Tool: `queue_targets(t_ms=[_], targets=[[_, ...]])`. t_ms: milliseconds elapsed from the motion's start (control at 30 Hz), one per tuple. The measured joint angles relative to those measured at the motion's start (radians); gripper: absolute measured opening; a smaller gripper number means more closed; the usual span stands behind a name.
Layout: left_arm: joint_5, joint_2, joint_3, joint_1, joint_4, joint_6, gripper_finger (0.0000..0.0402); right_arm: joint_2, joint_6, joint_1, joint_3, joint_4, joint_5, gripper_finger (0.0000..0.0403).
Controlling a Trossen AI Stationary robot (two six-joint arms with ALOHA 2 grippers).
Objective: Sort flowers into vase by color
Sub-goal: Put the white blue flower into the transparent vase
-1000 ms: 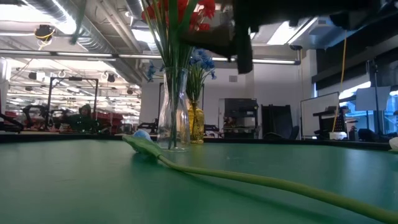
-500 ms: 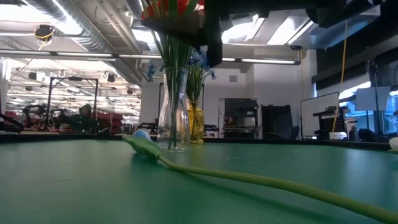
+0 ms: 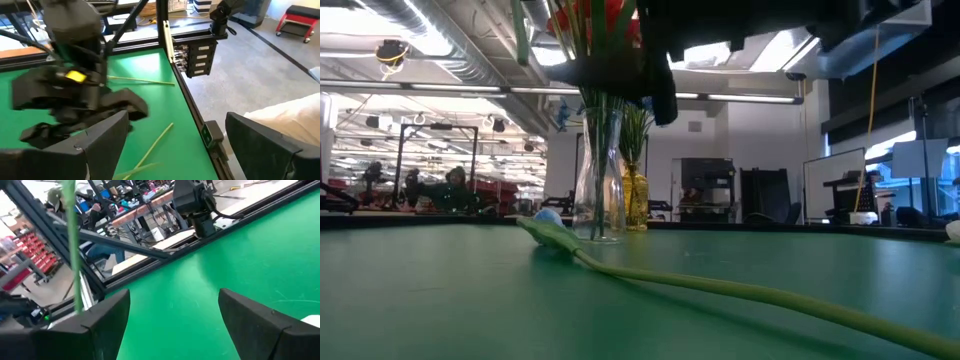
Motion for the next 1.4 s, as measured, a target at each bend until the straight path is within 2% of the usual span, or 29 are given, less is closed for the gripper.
queue_targets(t_ms=[233, 333, 567, 833, 1400], targets=[[-0.002, 0.000, 0.000, -0.004, -0.064, -0.054, 0.0330, -0.010, 0.031, -0.021, 0.000, 0.007, -0.162, 0.0303], [-0.002, 0.000, 0.000, -0.004, -0.075, -0.073, 0.0330, -0.024, 0.028, -0.025, 0.000, -0.018, -0.191, 0.0303], [-0.001, -0.001, 0.000, -0.004, -0.101, -0.108, 0.0330, -0.063, 0.019, -0.027, 0.000, -0.141, -0.144, 0.0303], [-0.004, -0.001, 0.000, -0.001, -0.107, -0.116, 0.0330, -0.070, 0.027, -0.025, 0.000, -0.081, -0.205, 0.0303], [-0.081, -0.001, 0.000, 0.005, -0.110, -0.099, 0.0330, -0.065, 0.067, -0.025, 0.000, -0.003, -0.189, 0.0303]])
